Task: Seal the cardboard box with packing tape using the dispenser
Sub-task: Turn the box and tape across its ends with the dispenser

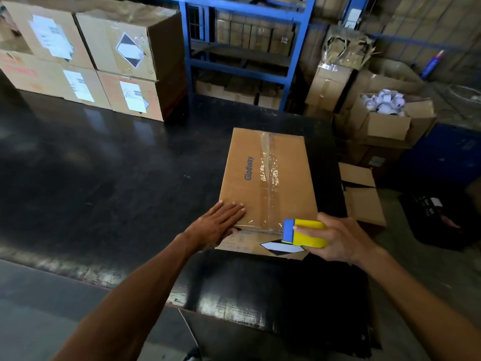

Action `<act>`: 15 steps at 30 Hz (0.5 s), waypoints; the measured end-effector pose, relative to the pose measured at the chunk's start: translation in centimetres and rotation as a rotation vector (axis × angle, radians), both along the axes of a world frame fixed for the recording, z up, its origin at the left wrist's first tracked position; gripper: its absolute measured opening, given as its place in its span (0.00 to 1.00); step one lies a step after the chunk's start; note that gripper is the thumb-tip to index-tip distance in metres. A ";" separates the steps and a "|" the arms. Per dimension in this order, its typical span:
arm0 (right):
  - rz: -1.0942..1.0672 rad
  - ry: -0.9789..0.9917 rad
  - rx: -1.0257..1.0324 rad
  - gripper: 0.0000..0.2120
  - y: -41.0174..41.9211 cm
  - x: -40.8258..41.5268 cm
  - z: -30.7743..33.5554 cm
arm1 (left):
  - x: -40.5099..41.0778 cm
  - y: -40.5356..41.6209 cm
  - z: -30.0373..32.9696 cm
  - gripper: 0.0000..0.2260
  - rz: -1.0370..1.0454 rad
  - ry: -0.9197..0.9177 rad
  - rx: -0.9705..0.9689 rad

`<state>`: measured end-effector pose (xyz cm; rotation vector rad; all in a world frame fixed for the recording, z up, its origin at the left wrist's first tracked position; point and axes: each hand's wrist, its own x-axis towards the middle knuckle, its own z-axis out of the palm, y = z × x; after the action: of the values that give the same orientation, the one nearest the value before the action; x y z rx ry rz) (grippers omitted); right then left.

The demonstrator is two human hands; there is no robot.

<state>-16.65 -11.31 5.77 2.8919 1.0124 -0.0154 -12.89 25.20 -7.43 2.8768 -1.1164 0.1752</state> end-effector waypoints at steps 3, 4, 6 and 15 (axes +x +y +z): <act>-0.014 -0.010 0.023 0.30 0.0 0.0 -0.2 | -0.1 -1.1 0.8 0.29 -0.030 -0.100 0.044; -0.020 -0.012 0.036 0.30 -0.1 0.0 -0.3 | 0.0 -2.3 1.2 0.29 -0.063 -0.132 0.048; -0.028 -0.013 0.049 0.29 -0.2 -0.1 -0.4 | 0.5 -5.4 1.8 0.28 -0.151 -0.170 0.042; -0.010 -0.031 0.027 0.29 -0.5 0.2 -1.4 | 1.5 -9.6 0.1 0.26 -0.106 -0.128 0.033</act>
<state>-16.42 -11.77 4.42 2.9123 1.0002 0.0421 -11.42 15.58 -7.32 2.8607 -1.3011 0.3436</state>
